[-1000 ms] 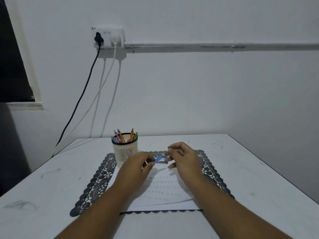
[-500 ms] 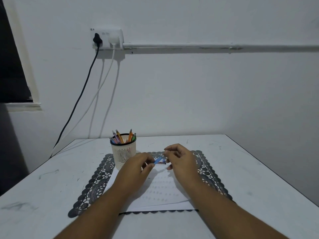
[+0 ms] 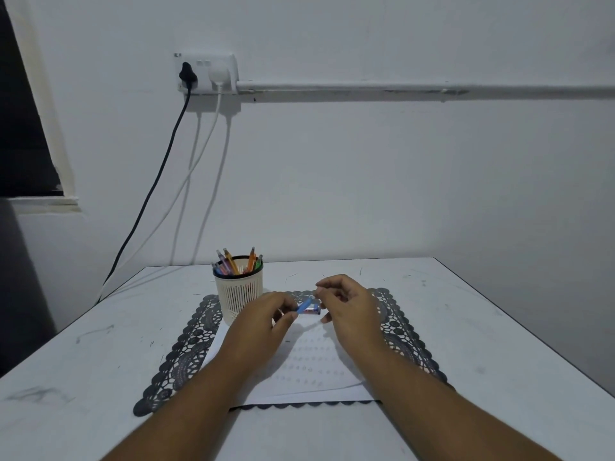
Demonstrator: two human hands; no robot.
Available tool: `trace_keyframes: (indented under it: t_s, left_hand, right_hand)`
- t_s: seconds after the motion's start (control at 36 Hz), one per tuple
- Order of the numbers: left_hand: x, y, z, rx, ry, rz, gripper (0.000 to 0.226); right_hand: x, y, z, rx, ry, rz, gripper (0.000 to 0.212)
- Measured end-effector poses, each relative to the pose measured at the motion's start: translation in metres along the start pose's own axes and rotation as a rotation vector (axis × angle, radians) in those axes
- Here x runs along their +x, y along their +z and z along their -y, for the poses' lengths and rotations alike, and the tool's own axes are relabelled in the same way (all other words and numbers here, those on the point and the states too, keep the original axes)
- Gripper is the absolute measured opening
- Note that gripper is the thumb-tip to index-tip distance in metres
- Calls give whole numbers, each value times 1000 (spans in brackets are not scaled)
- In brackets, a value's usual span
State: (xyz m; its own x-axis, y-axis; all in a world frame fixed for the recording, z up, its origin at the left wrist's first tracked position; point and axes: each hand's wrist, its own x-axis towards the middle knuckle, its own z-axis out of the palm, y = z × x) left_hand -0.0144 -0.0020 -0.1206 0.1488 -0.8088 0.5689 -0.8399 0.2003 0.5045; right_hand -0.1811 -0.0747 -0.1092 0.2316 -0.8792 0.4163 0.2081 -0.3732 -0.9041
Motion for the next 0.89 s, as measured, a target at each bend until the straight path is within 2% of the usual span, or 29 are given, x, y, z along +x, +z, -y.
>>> trace_keyframes:
  t_s: [0.56,0.89]
  left_hand:
    - [2,1,-1,-65,-11,-14,11]
    - [1,-1,-4,-137,-20,-45,12]
  right_hand:
    - [6,2,-3,161,90,-7,12]
    - [1,2,-8,-247,-110,50,17]
